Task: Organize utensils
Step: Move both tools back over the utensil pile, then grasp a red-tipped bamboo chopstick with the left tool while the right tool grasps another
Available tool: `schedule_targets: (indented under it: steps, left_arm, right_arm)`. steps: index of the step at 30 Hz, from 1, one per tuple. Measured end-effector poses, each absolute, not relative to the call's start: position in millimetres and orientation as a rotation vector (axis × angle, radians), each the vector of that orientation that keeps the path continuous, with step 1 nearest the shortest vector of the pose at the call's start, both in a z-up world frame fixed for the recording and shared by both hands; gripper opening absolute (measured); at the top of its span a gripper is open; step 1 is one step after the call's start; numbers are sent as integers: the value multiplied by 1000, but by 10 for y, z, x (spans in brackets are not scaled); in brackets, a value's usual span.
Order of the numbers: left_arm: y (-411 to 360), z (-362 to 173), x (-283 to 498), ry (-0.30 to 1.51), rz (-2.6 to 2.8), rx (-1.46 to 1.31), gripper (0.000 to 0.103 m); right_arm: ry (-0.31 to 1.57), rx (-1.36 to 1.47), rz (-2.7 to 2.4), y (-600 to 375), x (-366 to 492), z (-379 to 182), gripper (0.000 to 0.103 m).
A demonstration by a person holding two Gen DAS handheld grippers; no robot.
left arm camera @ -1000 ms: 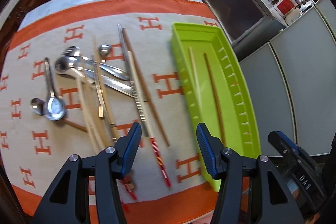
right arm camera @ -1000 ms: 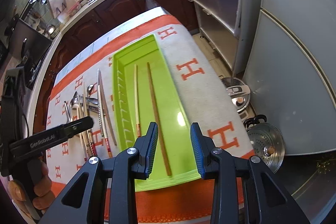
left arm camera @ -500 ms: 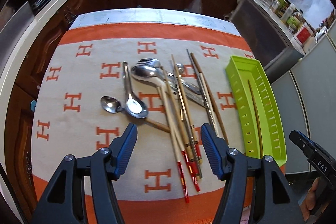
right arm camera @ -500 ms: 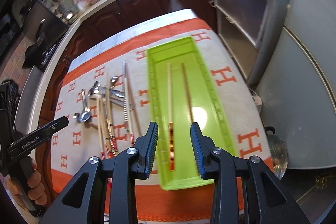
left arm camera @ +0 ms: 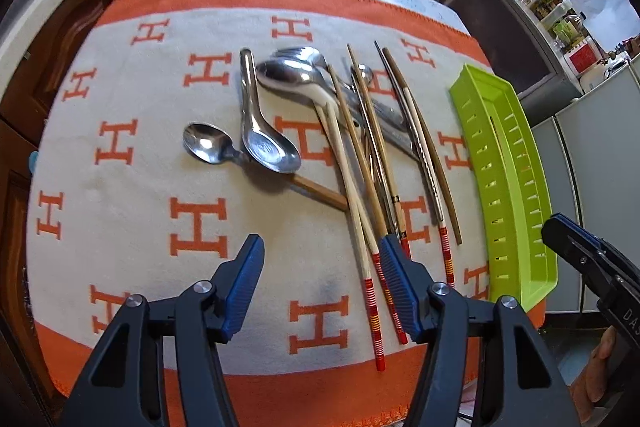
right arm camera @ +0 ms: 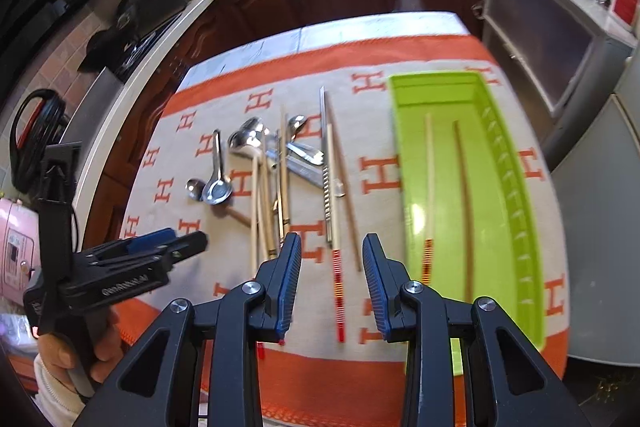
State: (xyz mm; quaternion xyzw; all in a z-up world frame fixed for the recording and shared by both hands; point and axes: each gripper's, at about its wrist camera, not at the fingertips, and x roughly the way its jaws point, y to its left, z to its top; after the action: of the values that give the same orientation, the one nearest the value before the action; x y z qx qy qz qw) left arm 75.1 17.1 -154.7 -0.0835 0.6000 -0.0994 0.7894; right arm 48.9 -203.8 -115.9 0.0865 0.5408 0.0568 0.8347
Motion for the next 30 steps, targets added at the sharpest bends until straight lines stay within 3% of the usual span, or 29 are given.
schedule_targets:
  steps: [10, 17, 30]
  left_arm:
    - [13, -2026, 879, 1454, -313, -281, 22]
    - [-122, -2137, 904, 1487, -316, -265, 14]
    - [-404, -2144, 955, 1489, -253, -156, 13]
  right_arm:
    - [1247, 217, 156, -1951, 652, -1556, 32]
    - [1260, 227, 147, -1976, 676, -1632, 32]
    - [1278, 251, 133, -2039, 682, -1732, 32]
